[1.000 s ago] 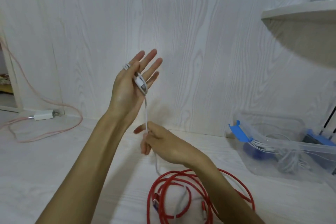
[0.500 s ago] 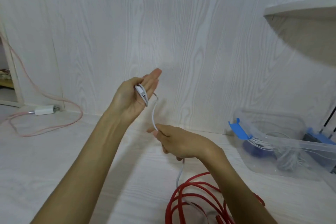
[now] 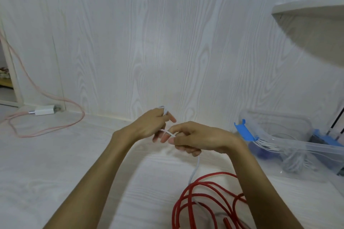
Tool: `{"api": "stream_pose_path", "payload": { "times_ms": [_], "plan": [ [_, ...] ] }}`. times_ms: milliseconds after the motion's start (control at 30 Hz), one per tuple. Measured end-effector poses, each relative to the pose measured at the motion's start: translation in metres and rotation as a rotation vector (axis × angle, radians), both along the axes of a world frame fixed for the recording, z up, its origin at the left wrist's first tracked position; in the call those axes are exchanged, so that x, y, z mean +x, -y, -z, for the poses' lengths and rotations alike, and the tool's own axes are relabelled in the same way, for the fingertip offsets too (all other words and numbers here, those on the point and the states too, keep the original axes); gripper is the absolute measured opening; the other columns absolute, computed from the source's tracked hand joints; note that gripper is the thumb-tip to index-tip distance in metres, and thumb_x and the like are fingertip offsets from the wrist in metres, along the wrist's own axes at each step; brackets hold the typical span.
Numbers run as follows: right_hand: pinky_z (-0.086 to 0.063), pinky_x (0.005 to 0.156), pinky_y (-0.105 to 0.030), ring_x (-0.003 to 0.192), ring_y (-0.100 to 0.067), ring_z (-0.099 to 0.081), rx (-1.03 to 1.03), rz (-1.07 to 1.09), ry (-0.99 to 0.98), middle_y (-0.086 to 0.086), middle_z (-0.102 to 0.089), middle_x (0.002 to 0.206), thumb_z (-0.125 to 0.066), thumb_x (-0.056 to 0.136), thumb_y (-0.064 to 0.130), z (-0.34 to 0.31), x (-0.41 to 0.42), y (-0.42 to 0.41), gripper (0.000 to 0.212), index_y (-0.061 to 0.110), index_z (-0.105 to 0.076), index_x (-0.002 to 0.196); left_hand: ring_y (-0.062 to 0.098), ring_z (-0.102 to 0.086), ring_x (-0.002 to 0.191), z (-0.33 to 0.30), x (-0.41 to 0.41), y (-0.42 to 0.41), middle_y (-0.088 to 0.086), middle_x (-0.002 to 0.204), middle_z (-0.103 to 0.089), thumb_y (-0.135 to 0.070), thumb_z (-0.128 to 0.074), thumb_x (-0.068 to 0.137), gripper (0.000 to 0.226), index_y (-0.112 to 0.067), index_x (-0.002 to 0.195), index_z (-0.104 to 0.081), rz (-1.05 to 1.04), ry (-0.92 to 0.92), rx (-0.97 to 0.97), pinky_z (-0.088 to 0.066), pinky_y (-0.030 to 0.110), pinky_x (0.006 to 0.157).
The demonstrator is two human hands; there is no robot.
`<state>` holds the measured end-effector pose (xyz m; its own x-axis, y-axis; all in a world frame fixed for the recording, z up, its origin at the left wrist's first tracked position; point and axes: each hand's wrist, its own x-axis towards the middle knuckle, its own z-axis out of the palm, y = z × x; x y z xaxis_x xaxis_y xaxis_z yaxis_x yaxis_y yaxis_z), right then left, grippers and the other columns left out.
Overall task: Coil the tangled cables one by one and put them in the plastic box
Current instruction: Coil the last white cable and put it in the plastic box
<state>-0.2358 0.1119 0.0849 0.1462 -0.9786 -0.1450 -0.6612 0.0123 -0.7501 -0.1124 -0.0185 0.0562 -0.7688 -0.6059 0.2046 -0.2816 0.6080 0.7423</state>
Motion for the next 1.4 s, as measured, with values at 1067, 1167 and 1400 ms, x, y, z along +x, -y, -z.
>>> {"api": "stream_pose_path", "payload": {
  "times_ms": [1067,1167,1400],
  "plan": [
    [-0.051,0.047,-0.017,0.043,-0.01,-0.064,-0.909,0.708,0.124,-0.004,-0.062,0.053,-0.061,0.091,0.035,-0.195,0.02,-0.016,0.039,0.0,-0.071,0.077,0.014,-0.041,0.053,-0.117,0.078,-0.057,0.0,0.061,-0.044,-0.035,-0.04,0.1,0.04,-0.016,0.068,-0.054,-0.337,-0.45,-0.01,-0.034,0.027,0.056],
    [-0.055,0.048,-0.022,0.043,-0.013,-0.064,-0.483,0.714,-0.008,-0.009,-0.064,0.061,-0.065,0.089,0.024,-0.174,0.021,-0.014,0.033,-0.009,-0.067,0.092,0.011,-0.042,0.054,-0.113,0.071,-0.067,0.002,0.065,-0.045,-0.032,-0.042,0.1,0.039,-0.015,0.069,-0.056,-0.27,-0.399,-0.017,-0.034,0.024,0.055],
    [-0.044,0.08,-0.028,0.112,-0.024,-0.055,-0.029,0.789,-1.068,-0.01,-0.055,0.121,-0.061,0.087,0.013,-0.122,-0.004,-0.052,0.048,0.007,-0.043,0.131,0.003,-0.028,0.04,-0.097,0.081,-0.071,-0.012,0.047,-0.036,-0.04,-0.046,0.097,0.033,-0.016,0.075,-0.055,0.018,-0.196,0.184,-0.026,0.014,0.041]
  ]
}}
